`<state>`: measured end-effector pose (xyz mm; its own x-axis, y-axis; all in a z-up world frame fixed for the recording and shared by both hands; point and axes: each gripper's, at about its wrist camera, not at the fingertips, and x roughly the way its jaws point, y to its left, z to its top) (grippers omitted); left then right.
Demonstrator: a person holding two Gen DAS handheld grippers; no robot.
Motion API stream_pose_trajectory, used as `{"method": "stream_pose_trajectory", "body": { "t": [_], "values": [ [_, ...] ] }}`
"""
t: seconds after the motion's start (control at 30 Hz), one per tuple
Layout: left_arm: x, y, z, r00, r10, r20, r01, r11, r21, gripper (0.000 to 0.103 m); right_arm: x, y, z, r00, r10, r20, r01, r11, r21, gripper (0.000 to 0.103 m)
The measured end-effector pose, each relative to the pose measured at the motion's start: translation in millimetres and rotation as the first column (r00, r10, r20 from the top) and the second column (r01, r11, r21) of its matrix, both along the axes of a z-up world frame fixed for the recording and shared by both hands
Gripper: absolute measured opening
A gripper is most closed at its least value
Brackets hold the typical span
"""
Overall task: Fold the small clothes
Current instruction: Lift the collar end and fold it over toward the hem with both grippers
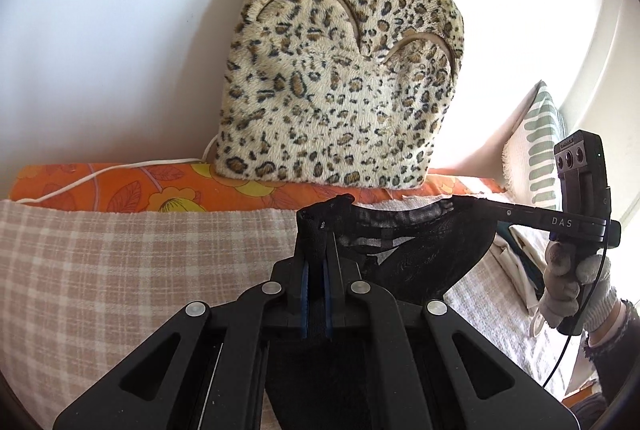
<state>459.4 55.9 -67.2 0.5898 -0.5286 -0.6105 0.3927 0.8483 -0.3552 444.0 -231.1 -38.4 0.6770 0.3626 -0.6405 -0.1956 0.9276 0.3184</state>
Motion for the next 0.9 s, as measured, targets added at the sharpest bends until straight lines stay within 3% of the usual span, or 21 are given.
{"method": "stream_pose_trajectory", "body": {
  "t": [0.27,0.5,0.67,0.9],
  "values": [
    [-63,11,20,1.000,-0.020,0.008,0.021,0.999,-0.024,0.004,-70,26,23,0.999,0.032,0.026,-0.031,0.998,-0.051,0.001],
    [-130,10,28,0.997,-0.071,0.016,0.071,0.997,0.000,0.004,-137,41,19,0.998,0.060,0.029,-0.058,0.995,-0.079,0.001],
    [-173,9,13,0.993,-0.115,-0.016,0.115,0.993,0.002,0.004,-183,51,12,0.997,0.076,0.020,-0.074,0.993,-0.089,0.001],
    [-202,14,-23,0.989,-0.124,-0.082,0.129,0.990,0.050,0.004,-223,54,-17,0.996,0.085,-0.003,-0.085,0.990,-0.109,0.001]
  ]
}}
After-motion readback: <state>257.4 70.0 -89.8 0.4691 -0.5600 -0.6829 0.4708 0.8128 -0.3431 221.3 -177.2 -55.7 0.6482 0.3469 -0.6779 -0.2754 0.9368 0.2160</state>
